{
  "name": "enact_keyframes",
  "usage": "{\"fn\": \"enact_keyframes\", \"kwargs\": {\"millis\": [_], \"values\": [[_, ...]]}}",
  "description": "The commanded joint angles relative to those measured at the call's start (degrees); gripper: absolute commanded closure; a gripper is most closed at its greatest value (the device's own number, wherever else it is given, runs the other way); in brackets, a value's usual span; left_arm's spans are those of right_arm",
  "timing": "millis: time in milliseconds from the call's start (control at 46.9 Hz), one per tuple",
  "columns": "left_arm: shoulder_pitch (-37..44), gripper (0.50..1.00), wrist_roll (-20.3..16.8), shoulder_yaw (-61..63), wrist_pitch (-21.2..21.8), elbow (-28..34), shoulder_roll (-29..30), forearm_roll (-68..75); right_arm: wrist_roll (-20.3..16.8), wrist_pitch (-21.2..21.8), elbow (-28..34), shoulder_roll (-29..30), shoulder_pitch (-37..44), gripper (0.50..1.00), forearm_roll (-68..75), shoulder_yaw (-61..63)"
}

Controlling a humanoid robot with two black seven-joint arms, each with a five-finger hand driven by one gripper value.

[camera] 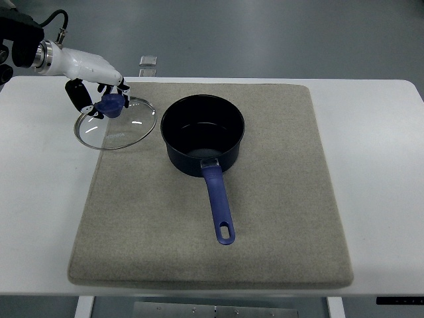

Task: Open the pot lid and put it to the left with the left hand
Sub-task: 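Lower the glass lid onto the mat beside the pot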

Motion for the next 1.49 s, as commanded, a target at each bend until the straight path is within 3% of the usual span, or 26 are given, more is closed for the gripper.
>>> {"fn": "enact_keyframes", "kwargs": {"millis": [0,854,1195,1473], "values": [[0.9,1.000,0.0,0.0,0.1,0.0,-0.1,0.0,0.0,0.0,0.0,0.0,0.0,0.583,0.0,0.0],[5.2,1.000,0.0,-0.4,2.0,4.7,-4.7,-1.2,0.0,0.0,0.0,0.0,0.0,0.583,0.0,0.0],[7.3,1.000,0.0,-0.8,2.1,12.1,-8.6,-2.1,0.0,0.0,0.0,0.0,0.0,0.583,0.0,0.0],[8.3,1.000,0.0,-1.8,3.6,13.0,-9.4,-3.6,0.0,0.0,0.1,0.0,0.0,0.583,0.0,0.0]]}}
